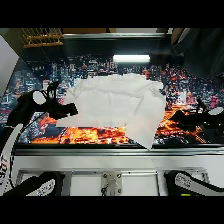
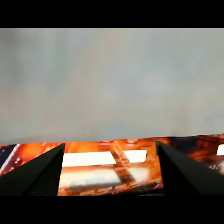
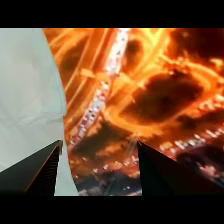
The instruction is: Fold the clothes and pants, and hang the long-sleeved shirts on hangers.
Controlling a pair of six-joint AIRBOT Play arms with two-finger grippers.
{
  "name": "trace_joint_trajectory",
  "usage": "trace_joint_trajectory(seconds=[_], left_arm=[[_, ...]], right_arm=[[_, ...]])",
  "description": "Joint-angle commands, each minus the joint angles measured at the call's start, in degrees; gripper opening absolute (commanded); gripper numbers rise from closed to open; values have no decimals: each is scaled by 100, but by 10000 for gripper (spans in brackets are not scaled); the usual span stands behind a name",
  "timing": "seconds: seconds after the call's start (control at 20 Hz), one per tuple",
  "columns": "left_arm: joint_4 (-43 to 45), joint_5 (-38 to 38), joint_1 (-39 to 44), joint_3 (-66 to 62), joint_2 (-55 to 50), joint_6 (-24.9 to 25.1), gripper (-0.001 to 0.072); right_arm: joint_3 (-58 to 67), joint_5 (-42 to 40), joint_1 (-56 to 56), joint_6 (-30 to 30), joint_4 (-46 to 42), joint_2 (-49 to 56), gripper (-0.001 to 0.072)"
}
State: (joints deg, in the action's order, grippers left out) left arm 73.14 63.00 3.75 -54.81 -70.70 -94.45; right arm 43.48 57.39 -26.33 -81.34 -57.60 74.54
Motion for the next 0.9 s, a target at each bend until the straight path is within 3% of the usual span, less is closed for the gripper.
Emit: trace_joint_trajectory(seconds=[0.0, 0.3, 0.35, 0.45, 0.65, 0.85], left_arm=[[15, -79, 133, 393, 105, -136, 609], [26, -221, 125, 400, 103, -203, 609], [28, -219, 125, 400, 105, -203, 609], [92, -195, 76, 400, 107, -337, 609], [568, -376, -481, 813, 361, -1333, 609], [664, -1274, -1325, 1939, 975, -2393, 609]], right_arm=[[-214, -586, 356, 459, 949, 372, 507], [-212, -1217, 1147, 660, 1370, 619, 507], [-212, -1244, 1198, 660, 1368, 623, 464], [-212, -1235, 1202, 752, 1370, 619, 14], [-212, -1095, 1200, 791, 1370, 605, 14], [-212, -1067, 1200, 813, 1370, 608, 15]])
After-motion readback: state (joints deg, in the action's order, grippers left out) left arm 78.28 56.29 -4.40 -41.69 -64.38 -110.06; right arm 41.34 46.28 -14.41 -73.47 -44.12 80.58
